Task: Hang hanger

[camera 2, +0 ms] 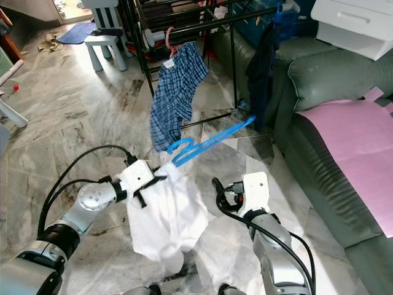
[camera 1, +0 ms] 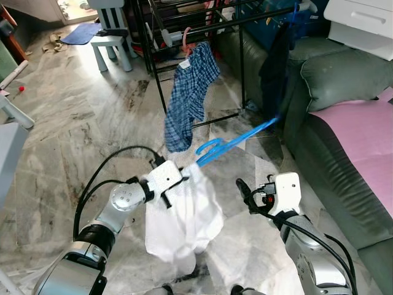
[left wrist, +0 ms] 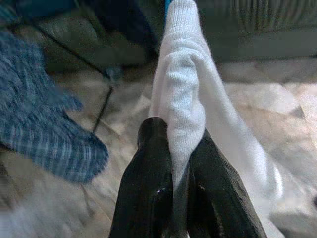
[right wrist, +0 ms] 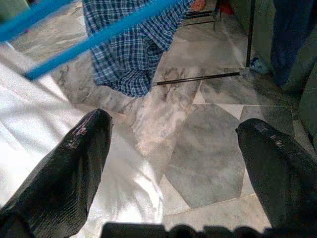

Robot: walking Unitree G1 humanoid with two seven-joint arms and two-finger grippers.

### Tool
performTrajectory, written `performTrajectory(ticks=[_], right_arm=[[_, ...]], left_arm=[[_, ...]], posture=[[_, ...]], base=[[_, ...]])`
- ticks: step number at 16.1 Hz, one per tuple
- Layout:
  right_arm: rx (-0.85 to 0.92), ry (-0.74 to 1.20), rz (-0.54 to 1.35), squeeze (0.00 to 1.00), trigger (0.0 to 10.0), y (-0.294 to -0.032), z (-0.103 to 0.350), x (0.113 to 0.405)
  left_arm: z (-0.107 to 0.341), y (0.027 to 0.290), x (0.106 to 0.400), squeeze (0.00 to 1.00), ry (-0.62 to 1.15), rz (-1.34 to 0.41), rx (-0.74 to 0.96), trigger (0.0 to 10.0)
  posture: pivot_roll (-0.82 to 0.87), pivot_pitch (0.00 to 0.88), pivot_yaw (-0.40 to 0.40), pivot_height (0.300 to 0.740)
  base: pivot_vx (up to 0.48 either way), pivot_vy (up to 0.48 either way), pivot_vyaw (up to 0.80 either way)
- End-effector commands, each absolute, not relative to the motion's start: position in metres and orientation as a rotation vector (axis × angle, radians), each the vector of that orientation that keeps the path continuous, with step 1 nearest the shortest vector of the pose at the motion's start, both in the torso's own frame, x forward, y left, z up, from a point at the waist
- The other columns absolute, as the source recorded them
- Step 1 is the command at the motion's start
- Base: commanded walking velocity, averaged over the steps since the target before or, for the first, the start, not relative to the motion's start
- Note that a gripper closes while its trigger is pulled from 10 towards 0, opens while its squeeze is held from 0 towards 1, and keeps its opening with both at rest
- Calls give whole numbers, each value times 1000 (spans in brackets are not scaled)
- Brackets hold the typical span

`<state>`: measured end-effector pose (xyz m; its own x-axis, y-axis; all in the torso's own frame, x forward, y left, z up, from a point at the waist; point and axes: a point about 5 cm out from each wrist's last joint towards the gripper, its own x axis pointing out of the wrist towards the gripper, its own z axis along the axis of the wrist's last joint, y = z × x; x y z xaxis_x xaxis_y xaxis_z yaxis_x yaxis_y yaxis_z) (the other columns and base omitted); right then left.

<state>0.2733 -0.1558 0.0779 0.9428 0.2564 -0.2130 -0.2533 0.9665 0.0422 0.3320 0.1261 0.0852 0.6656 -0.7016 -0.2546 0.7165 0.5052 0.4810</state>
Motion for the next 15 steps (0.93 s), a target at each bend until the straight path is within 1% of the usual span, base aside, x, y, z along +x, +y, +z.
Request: performTrajectory(ticks=[1,3,4,5,7,9,11,12,13,14,15], right_arm=[[25,267,290,1000,10000,-152,70,271],[50,292,294,1000,10000,-154,67,270],[-1,287,316,1000,10000,-156,67,271],[-48,277,314,1000,10000,-165,68,275],[-2,249,274,1000,10000,-182,76,285],[-2,222,263,1000,10000,-190,80,287],[51,202,261,1000,10000,-191,81,288],[76,194,252,545,10000,-191,81,289],[97,185,257,27,10000,-189,82,290],[108,156,271,0,10000,-185,87,293],[122,148,289,0,10000,-182,90,295]], left_arm=[[105,129,338,0,-72,-849,630,0],[116,128,338,0,-157,-883,640,0],[121,127,337,0,-195,-890,624,0],[129,126,337,0,-248,-918,619,0],[135,124,334,0,-305,-977,646,0],[131,126,332,0,-266,-1049,680,0],[129,125,329,0,-250,-1112,687,0],[128,122,328,0,-230,-1148,661,0],[129,119,327,0,-244,-1164,655,0],[129,113,325,0,-266,-1186,652,0],[129,109,323,0,-281,-1202,650,0]], posture=[[-95,129,88,740],[-93,130,89,740],[-86,128,90,740],[-86,127,95,740],[-86,125,99,740],[-90,127,98,740],[-89,129,100,740],[-89,129,100,740],[-85,131,102,740],[-85,131,102,740],[-85,131,102,740]], base=[[0,0,0],[0,0,0],[0,0,0],[0,0,0],[0,0,0],[0,0,0],[0,0,0],[0,0,0],[0,0,0],[0,0,0],[0,0,0]])
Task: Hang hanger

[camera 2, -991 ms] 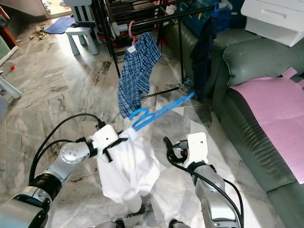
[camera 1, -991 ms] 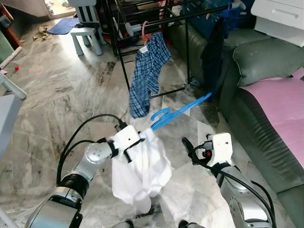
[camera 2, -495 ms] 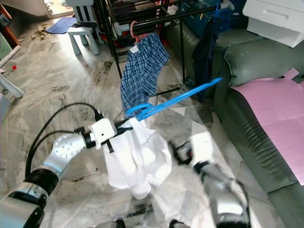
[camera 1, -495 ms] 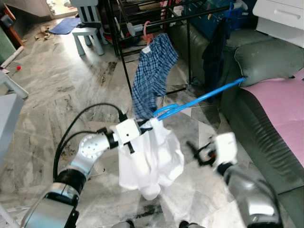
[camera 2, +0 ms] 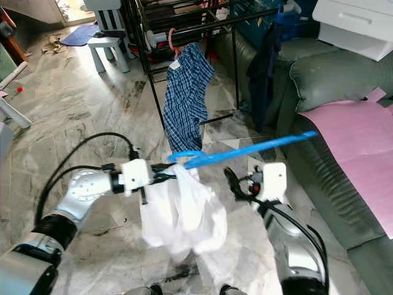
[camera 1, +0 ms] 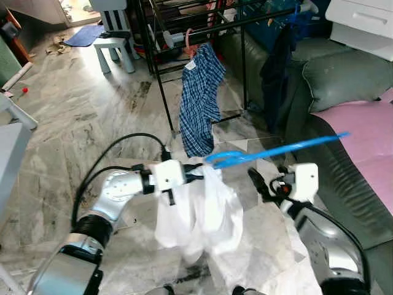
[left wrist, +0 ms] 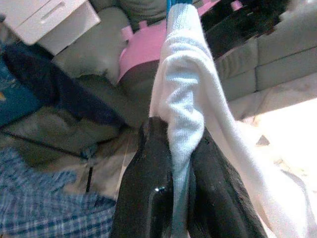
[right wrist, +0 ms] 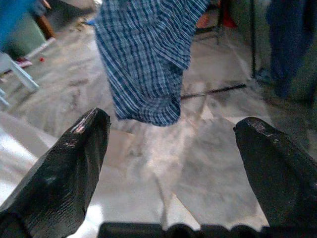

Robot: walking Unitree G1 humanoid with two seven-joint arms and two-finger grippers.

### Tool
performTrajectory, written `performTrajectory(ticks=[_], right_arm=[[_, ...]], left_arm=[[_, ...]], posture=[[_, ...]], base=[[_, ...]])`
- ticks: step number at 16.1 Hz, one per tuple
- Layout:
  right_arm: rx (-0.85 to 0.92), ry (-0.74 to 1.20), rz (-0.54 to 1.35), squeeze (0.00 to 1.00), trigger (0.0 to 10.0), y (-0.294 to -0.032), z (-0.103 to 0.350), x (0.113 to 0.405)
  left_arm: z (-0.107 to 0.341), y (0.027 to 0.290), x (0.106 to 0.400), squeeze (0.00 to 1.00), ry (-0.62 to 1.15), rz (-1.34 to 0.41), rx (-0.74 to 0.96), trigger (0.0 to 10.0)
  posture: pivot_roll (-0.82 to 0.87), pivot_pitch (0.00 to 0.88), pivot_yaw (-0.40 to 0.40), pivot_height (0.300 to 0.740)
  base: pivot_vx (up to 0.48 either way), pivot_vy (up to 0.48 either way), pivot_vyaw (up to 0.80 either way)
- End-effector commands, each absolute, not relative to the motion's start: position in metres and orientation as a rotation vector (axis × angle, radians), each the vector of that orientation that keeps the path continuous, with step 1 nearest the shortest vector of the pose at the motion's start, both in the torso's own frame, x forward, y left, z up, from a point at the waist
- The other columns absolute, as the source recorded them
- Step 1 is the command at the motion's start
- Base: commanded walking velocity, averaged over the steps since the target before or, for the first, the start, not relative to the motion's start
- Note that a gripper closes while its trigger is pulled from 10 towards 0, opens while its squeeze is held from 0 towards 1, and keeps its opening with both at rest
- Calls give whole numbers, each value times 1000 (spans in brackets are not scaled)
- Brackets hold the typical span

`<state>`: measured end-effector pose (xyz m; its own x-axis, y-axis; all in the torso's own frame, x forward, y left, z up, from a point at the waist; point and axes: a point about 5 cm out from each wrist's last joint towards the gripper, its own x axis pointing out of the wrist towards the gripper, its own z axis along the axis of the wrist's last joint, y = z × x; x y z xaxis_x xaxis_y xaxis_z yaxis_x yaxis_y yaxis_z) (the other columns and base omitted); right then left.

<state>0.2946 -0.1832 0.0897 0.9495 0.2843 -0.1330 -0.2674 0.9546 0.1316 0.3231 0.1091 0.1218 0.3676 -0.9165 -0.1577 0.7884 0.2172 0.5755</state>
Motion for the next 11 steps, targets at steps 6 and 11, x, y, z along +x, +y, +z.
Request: performTrajectory(ticks=[6,11], right_arm=[[205,137,520,0,10000,-157,99,287],[201,188,659,0,10000,-161,99,266]], left_arm=[[130,95,320,0,-317,-1241,639,0],[132,96,324,0,-313,-1223,647,0]], posture=[[-90,132,101,740],[-97,134,105,740]], base=[[0,0,0],[0,0,0]])
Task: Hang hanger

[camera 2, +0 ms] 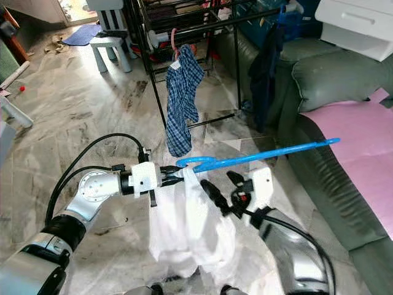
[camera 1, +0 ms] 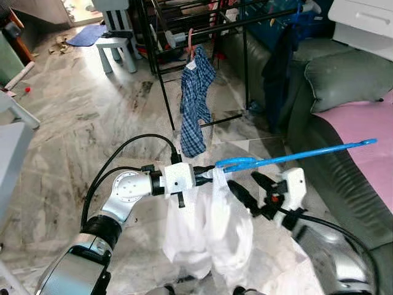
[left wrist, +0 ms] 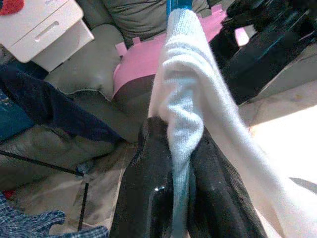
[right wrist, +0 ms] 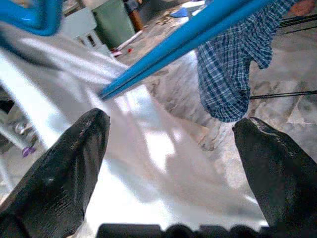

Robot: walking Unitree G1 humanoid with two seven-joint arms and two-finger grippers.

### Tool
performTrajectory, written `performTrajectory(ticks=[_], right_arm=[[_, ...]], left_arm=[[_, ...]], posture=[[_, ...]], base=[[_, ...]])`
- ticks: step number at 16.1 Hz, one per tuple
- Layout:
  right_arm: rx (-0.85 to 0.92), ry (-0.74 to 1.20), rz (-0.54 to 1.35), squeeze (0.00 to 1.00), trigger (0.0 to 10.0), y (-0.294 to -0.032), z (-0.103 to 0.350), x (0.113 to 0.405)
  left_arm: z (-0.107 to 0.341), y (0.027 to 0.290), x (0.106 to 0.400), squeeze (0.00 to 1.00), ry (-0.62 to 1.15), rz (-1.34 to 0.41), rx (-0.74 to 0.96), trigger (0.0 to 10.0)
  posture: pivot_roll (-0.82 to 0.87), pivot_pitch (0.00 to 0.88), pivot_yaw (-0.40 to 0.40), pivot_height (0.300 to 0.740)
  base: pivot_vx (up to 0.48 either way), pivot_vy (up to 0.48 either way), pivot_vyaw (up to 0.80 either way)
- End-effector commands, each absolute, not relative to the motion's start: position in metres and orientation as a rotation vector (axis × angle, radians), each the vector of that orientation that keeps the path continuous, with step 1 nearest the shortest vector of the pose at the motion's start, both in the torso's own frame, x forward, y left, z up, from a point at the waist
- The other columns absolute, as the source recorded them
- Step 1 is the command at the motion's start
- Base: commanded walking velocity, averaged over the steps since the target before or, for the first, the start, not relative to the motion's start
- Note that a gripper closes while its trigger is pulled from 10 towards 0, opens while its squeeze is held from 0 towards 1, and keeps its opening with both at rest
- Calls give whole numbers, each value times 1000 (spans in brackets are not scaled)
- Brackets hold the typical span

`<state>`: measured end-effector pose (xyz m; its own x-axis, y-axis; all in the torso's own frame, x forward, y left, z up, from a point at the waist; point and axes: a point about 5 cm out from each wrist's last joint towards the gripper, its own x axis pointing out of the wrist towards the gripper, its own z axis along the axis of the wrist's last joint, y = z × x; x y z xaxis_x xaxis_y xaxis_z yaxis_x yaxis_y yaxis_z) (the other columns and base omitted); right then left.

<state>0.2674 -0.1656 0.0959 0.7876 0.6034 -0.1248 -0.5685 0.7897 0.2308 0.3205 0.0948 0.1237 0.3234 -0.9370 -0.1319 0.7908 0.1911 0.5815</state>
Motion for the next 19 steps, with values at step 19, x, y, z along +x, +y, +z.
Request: performTrajectory(ticks=[19], right_arm=[[134,204,573,0,10000,-154,86,286]], left_arm=[[166,74,313,0,-485,-1322,558,0]], posture=[[-85,136,116,740]], base=[[0,0,0]])
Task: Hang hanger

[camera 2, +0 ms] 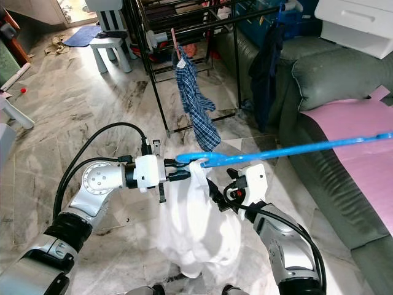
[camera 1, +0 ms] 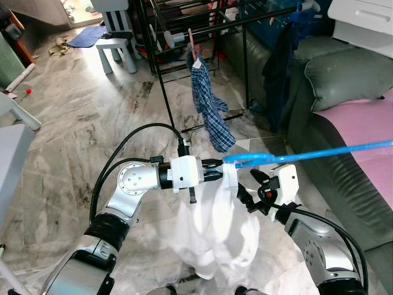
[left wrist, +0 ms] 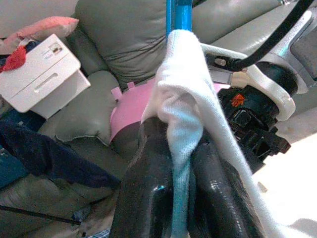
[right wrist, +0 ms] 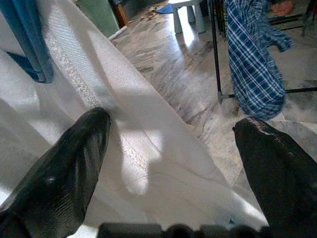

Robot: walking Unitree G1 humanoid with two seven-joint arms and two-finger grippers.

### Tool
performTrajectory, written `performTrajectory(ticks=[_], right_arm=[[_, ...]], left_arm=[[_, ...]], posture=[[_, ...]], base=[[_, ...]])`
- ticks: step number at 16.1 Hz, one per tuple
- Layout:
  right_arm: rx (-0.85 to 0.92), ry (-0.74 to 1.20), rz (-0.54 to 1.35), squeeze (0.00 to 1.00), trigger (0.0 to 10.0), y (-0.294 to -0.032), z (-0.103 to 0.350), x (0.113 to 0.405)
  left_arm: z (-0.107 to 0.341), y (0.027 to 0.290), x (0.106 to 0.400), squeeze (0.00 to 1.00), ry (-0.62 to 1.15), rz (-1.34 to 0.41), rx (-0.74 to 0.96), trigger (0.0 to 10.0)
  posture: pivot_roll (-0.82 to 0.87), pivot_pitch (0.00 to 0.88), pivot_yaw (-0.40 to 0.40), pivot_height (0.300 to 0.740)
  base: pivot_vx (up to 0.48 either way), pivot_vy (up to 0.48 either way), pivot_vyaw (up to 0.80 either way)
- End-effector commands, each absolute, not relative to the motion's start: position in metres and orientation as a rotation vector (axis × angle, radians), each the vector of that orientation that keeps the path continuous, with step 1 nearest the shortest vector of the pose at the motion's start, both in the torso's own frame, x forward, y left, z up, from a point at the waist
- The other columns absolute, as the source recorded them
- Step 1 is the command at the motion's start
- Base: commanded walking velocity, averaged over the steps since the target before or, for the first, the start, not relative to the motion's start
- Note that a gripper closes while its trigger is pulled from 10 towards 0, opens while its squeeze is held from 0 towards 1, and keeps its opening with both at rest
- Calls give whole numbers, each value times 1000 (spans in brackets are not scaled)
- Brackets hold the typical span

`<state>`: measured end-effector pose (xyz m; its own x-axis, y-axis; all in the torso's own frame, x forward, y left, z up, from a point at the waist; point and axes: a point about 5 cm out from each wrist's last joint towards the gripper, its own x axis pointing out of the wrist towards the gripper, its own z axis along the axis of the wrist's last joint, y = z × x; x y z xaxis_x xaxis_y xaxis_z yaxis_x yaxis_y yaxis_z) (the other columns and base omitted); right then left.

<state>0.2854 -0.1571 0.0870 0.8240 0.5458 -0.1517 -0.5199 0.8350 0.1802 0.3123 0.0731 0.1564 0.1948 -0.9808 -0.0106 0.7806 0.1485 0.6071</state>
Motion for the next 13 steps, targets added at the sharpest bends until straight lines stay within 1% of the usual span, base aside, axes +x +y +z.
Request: performTrajectory(ticks=[1,3,4,5,6,7,10,12,13], right_arm=[[133,205,574,0,10000,-153,85,287],[147,218,569,0,10000,-153,84,287],[149,237,566,0,8157,-154,81,287],[146,260,561,0,4824,-155,78,287],[146,282,558,0,1098,-156,75,287],[148,305,554,0,0,-157,70,286],[183,366,527,0,0,-159,60,281],[189,464,476,0,0,-171,46,276],[198,479,456,0,0,-175,44,275]], left_arm=[[166,74,312,0,-482,-1323,556,0],[168,73,311,0,-484,-1327,551,0],[170,72,310,0,-490,-1328,548,0],[171,72,310,0,-497,-1329,546,0],[174,72,310,0,-505,-1330,546,0],[177,71,310,0,-517,-1330,544,0],[184,72,312,0,-531,-1317,543,0],[187,73,314,0,-537,-1300,545,0],[188,74,315,0,-536,-1297,545,0]], posture=[[-85,136,116,740],[-85,136,116,740],[-85,136,116,740],[-85,136,116,740],[-81,133,114,740],[-81,133,114,740],[-79,133,115,740],[-78,129,111,740],[-80,132,111,740]], base=[[0,0,0],[0,0,0],[0,0,0],[0,0,0],[0,0,0],[0,0,0],[0,0,0],[0,0,0],[0,0,0]])
